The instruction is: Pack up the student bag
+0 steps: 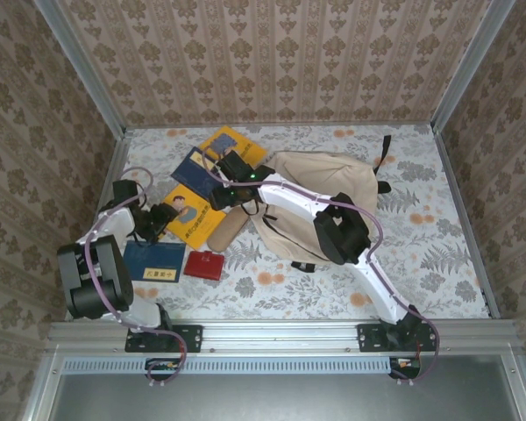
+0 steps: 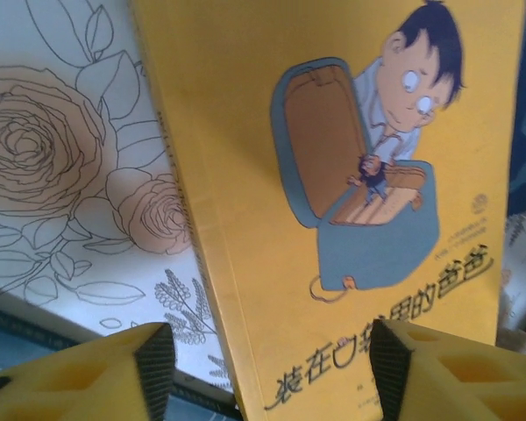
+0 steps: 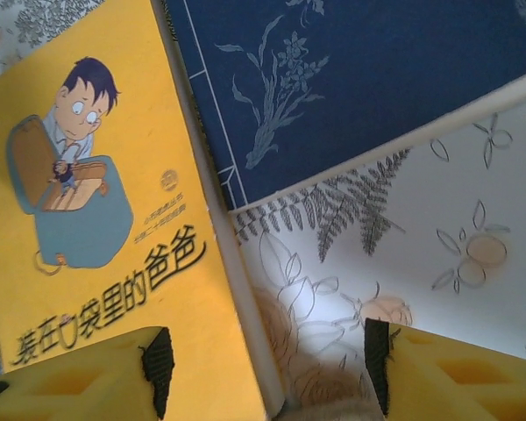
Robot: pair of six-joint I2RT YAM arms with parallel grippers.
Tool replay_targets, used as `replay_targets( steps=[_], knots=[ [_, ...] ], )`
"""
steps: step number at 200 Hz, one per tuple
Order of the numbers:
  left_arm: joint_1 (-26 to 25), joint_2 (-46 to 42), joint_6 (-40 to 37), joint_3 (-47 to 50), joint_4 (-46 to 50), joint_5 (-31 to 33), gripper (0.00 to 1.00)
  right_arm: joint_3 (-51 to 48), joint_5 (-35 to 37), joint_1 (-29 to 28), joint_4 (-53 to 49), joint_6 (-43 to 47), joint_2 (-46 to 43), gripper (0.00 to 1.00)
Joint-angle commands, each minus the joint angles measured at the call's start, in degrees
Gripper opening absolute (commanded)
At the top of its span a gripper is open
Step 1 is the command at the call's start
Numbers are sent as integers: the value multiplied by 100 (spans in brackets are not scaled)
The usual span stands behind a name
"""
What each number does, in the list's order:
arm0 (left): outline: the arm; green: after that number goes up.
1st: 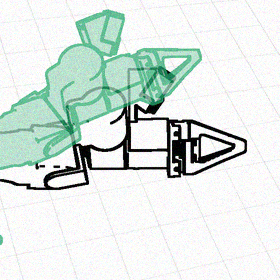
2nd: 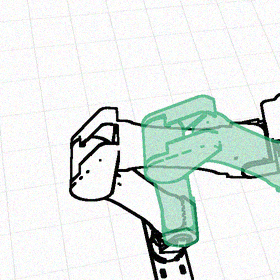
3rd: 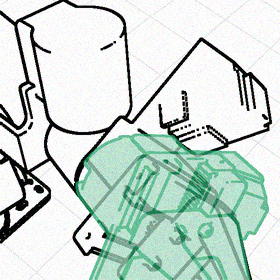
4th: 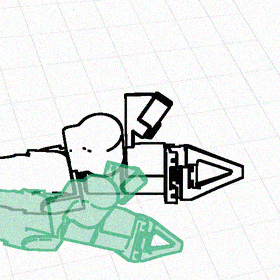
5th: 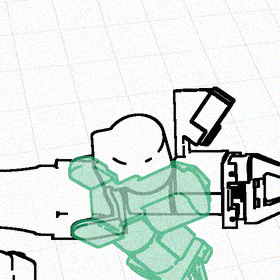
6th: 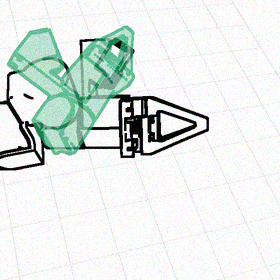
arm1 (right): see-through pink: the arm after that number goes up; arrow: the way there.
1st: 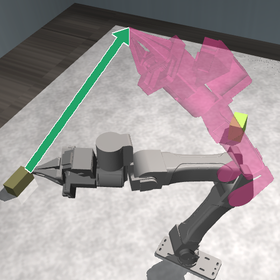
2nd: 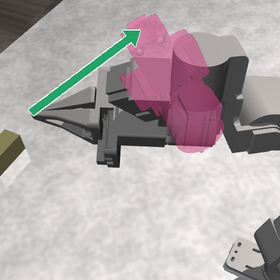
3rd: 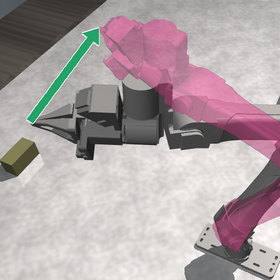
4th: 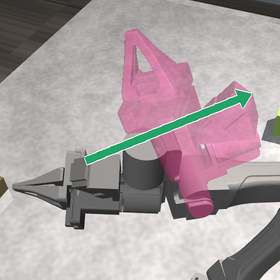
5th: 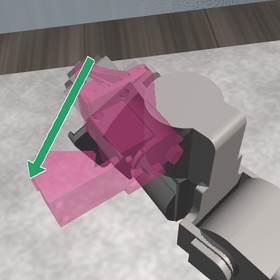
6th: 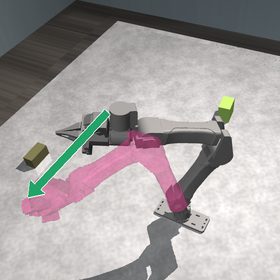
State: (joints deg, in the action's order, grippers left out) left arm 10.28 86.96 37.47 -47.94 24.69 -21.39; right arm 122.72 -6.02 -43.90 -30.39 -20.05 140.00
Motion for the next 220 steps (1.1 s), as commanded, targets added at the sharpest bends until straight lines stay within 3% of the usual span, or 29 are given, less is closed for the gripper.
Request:
replay_targets(
  steps=[1,15,63,130,175,220],
  knots=[
    [35,231,76,27,-291,-206,54,457,-39,0,-214,310,327,60],
    [20,377,56,-22,-324,-225,49,597,-119,2,-166,324,490,58],
    [-8,691,-32,-92,-332,-264,46,1047,-514,-27,-264,273,915,53],
    [-253,990,-271,-297,-278,-342,35,1049,-700,-58,-795,374,964,23],
    [-361,977,-328,-273,-267,-376,33,428,-832,-131,-1176,577,564,21],
    [-431,684,-256,-15,-312,-532,38,-797,-1060,-159,-1143,532,-211,22]
  ],
)
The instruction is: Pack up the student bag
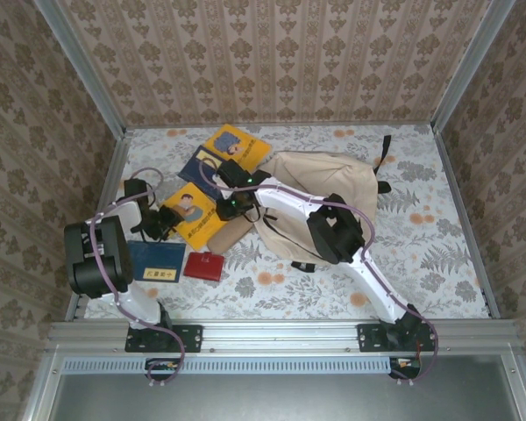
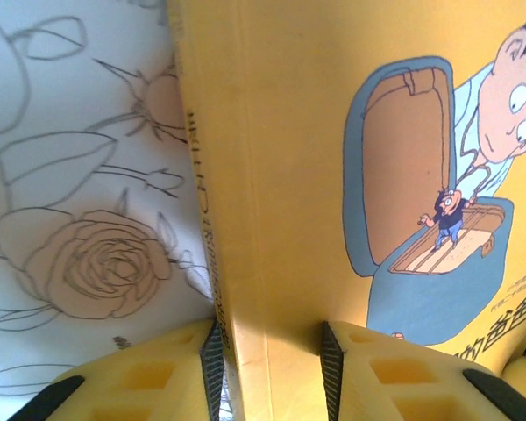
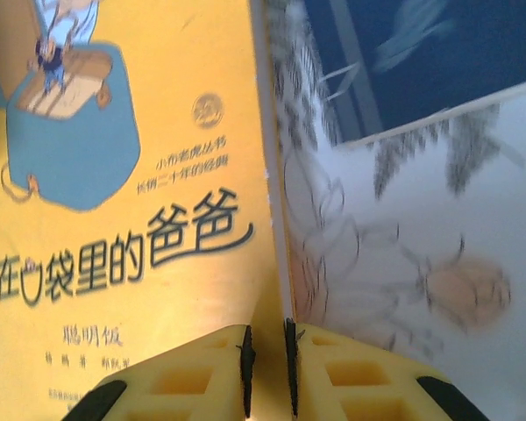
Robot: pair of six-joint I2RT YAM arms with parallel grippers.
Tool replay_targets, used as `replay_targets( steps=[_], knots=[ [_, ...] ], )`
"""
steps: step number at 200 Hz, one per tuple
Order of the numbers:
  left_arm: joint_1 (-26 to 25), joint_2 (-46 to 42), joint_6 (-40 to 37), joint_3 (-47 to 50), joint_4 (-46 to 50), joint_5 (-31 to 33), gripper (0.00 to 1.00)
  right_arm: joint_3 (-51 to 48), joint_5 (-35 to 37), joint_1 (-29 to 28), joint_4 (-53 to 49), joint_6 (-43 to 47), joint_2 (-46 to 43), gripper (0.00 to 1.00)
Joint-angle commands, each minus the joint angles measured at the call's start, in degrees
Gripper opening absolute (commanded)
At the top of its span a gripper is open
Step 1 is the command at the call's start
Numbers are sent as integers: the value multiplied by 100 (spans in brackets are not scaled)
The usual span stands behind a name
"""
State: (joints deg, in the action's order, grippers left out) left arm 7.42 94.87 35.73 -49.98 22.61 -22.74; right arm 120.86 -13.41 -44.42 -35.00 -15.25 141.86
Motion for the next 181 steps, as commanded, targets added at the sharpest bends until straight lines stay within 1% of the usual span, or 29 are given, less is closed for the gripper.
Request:
replay_targets(
  steps=[1,18,40,56,75,98,114,135,147,181],
  knots=[
    [-145,-117,-78,194,-106,-402,39,-631,-330,-104,-678,49,-410,22],
    [-158,-239,-66,314,-164,-568,40,-868,-461,-97,-508,-37,-623,28],
    [-166,-367,-44,427,-203,-751,44,-693,-541,-45,-396,-347,-559,39],
    [-166,-464,-56,454,-231,-876,45,-440,-453,-14,-388,-549,-390,43],
    [-170,-504,-76,454,-196,-893,45,-97,-272,-13,-458,-641,-173,44],
    [-168,-485,-67,457,-221,-924,44,171,-59,-23,-439,-773,8,45],
    [-179,-472,-44,464,-255,-932,44,354,-179,-25,-501,-803,116,44],
    [-193,-469,-15,471,-308,-980,44,427,-421,-48,-507,-796,115,42],
    [-198,-460,-4,471,-318,-984,44,428,-527,-50,-522,-798,56,38],
    [-223,-413,11,473,-328,-891,43,426,-456,-65,-596,-847,-207,33]
  ],
)
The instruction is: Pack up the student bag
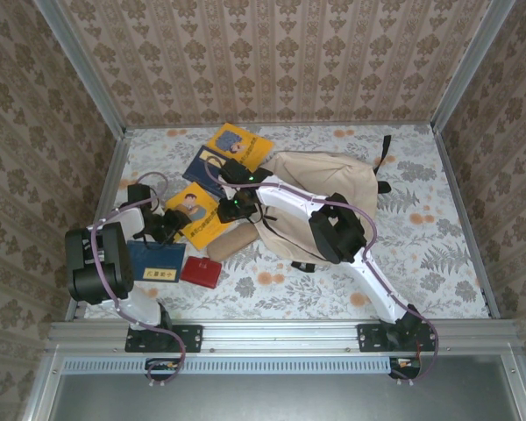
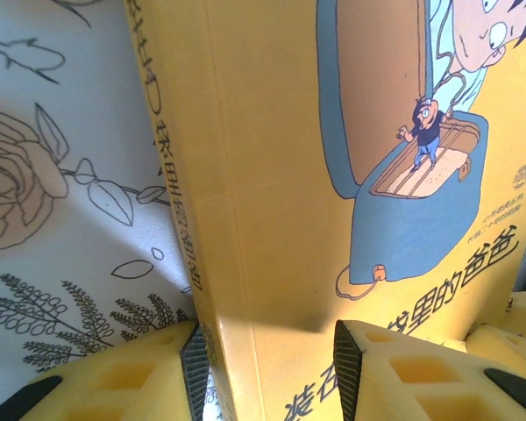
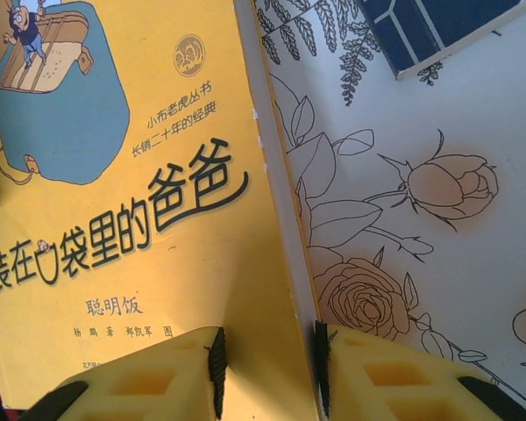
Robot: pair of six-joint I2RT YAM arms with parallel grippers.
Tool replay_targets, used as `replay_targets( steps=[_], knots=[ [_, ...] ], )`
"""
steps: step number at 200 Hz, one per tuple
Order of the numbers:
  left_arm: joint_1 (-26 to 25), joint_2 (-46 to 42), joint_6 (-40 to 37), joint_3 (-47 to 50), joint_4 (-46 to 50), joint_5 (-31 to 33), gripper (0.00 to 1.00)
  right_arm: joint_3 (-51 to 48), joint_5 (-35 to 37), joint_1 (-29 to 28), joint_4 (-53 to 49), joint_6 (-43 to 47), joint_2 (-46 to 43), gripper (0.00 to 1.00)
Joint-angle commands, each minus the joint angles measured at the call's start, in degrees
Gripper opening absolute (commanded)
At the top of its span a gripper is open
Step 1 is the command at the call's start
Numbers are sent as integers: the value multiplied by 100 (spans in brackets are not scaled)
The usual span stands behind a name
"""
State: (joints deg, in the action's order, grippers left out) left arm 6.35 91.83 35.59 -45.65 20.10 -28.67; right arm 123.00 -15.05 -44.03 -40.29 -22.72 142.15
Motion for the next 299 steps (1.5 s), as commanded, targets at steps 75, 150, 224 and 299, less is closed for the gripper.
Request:
replay_targets(
  steps=[75,150,224,299],
  knots=[
    [-134,5,97,91,-211,-280,40,215,-813,-157,-67,-525,-569,24],
    [-142,-6,150,173,-183,-67,39,207,-1010,-203,-207,-1011,-640,16],
    [217,-930,375,13,-15,-532,77,185,-1397,143,785,-1845,-1053,0],
    [336,-1019,697,306,-356,-780,93,-55,-2138,455,1829,-2947,-1127,0]
  ],
)
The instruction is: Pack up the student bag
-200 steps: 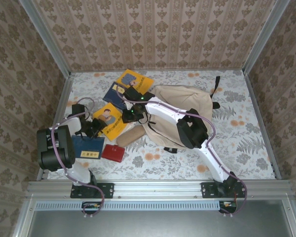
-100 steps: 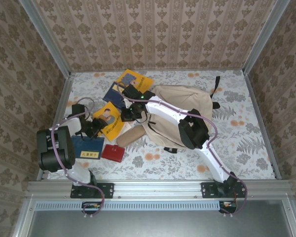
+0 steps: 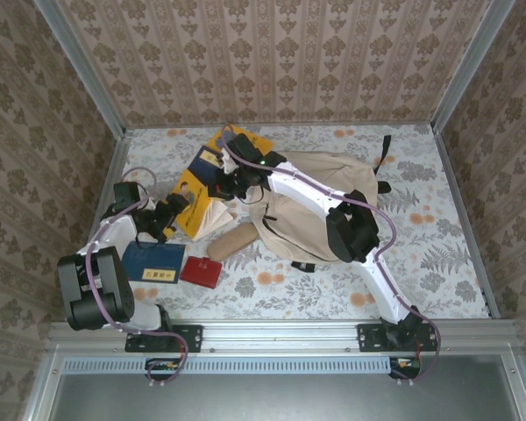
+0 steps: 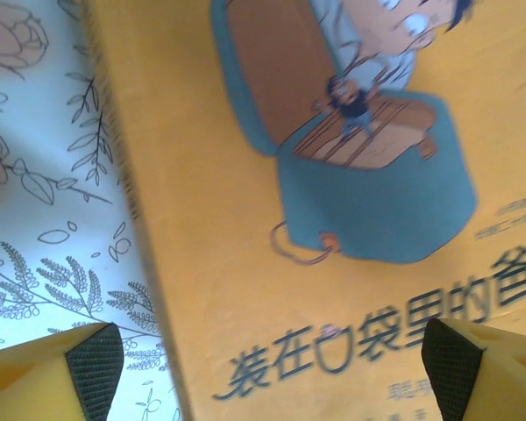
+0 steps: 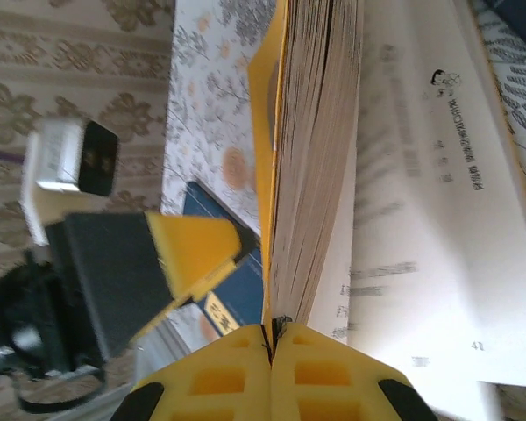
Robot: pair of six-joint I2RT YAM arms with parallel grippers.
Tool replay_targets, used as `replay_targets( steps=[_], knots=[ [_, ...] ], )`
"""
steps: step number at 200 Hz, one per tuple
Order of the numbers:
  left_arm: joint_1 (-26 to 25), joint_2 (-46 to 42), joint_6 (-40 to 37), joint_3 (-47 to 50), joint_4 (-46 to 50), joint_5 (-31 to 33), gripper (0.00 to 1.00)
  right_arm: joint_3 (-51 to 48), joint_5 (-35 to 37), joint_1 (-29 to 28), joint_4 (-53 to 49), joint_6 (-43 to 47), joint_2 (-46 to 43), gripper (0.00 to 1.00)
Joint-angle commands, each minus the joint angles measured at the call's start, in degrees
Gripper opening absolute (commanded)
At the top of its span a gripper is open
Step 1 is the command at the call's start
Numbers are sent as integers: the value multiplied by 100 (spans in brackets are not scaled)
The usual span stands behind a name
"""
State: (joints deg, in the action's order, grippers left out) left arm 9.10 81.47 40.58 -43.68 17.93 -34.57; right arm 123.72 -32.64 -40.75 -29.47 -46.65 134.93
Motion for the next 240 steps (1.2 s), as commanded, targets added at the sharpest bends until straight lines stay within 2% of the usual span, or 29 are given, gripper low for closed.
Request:
replay_targets(
  steps=[1,35,57,90,133,153,181,196,211,225,240],
  knots=[
    [59,22,206,112,-140,-190,93,-133,-381,133,762,-563,-406,0],
    [66,170,782,297,-704,-191,95,-389,-512,242,1148,-887,-442,0],
    [31,367,1234,379,-1533,-713,95,-506,-602,291,1331,-1054,-450,0],
    [2,672,1583,348,-2098,-915,94,-689,-599,339,1551,-1247,-495,0],
    [-14,923,2267,582,-3310,-1132,92,-799,-594,421,1683,-1373,-504,0],
    [-9,821,2165,542,-3218,-962,77,-949,-585,454,1701,-1354,-548,0],
    [-4,752,1998,494,-3024,-755,62,-1095,-504,471,1610,-1174,-582,0],
    [-4,730,2007,512,-3050,-689,49,-1113,-357,472,1386,-964,-604,2],
    [4,635,1992,551,-2976,-551,34,-1130,-112,471,1073,-635,-663,12],
    [13,458,1871,536,-2685,-274,19,-1210,201,480,785,-307,-785,28],
    [4,194,1533,384,-1976,258,12,-1413,561,513,577,8,-976,46]
  ],
)
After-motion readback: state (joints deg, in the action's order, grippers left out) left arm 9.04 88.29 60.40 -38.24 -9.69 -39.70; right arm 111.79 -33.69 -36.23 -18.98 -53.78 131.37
